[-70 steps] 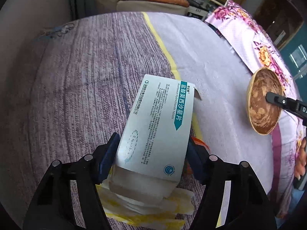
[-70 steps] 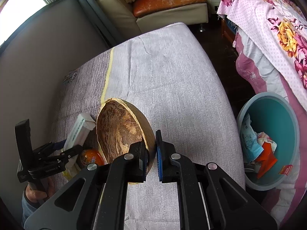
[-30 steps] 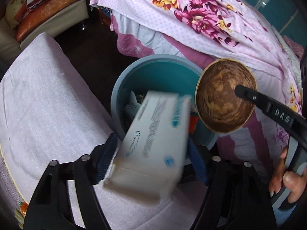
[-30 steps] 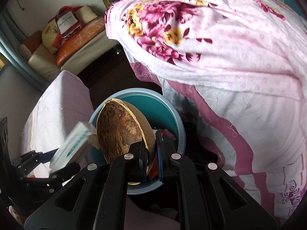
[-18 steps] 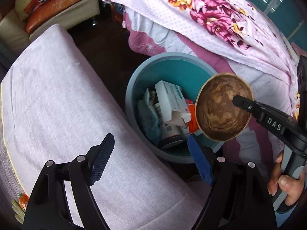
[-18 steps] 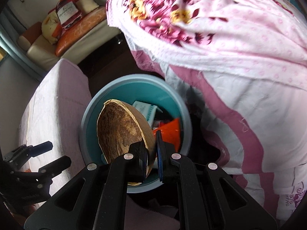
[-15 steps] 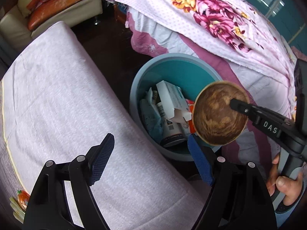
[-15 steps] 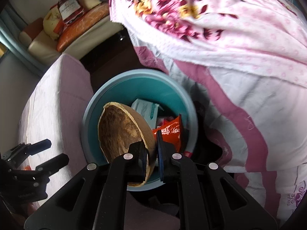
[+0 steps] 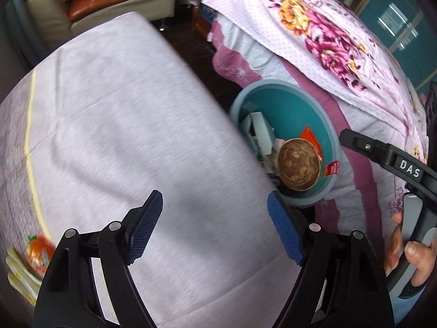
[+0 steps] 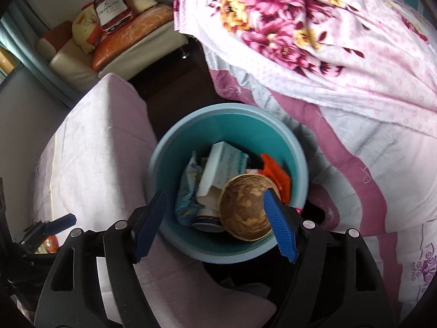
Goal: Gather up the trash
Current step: 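Move both open tools back over the tissue and jelly cup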
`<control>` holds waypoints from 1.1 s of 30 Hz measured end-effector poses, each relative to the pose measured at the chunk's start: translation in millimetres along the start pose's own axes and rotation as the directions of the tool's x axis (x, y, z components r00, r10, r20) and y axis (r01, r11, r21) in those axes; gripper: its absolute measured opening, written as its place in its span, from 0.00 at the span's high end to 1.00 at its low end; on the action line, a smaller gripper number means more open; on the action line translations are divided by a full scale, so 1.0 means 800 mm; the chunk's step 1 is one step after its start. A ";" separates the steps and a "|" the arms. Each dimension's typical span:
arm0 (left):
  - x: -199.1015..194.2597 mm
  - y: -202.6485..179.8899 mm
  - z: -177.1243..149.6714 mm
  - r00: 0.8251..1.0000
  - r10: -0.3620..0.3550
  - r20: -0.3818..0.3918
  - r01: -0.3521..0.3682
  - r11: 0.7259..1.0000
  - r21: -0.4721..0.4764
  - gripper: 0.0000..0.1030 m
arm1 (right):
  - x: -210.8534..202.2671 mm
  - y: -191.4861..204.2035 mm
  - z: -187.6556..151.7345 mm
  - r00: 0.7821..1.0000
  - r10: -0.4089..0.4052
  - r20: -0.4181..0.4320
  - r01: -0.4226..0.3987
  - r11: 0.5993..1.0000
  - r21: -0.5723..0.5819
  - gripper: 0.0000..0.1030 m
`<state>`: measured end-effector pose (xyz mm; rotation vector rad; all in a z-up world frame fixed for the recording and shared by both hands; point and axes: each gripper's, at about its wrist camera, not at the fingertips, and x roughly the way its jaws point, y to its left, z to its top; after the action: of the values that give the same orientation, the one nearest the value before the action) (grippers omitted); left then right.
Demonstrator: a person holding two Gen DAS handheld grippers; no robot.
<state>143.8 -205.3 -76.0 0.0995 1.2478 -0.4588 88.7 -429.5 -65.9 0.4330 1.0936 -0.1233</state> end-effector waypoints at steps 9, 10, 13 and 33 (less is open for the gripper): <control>-0.036 0.089 -0.051 0.999 0.023 0.028 -0.019 0.989 -0.144 0.22 | -0.011 0.076 -0.017 0.999 0.041 -0.021 -0.044 0.992 -0.114 0.29; -0.039 0.098 -0.056 0.999 0.027 0.031 -0.022 0.987 -0.158 0.22 | -0.012 0.089 -0.022 0.999 0.046 -0.026 -0.049 0.990 -0.133 0.29; -0.054 0.132 -0.077 0.998 0.047 0.039 -0.038 0.976 -0.214 0.22 | -0.012 0.122 -0.033 0.997 0.060 -0.046 -0.067 0.981 -0.181 0.27; -0.103 0.292 -0.202 0.980 0.199 0.025 -0.140 0.771 -0.621 0.22 | 0.012 0.309 -0.107 0.975 0.107 -0.193 -0.181 0.888 -0.422 0.26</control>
<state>70.5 81.0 -92.5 -0.3655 1.2323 0.1236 97.8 -169.5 -38.7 0.1167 1.2079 0.2947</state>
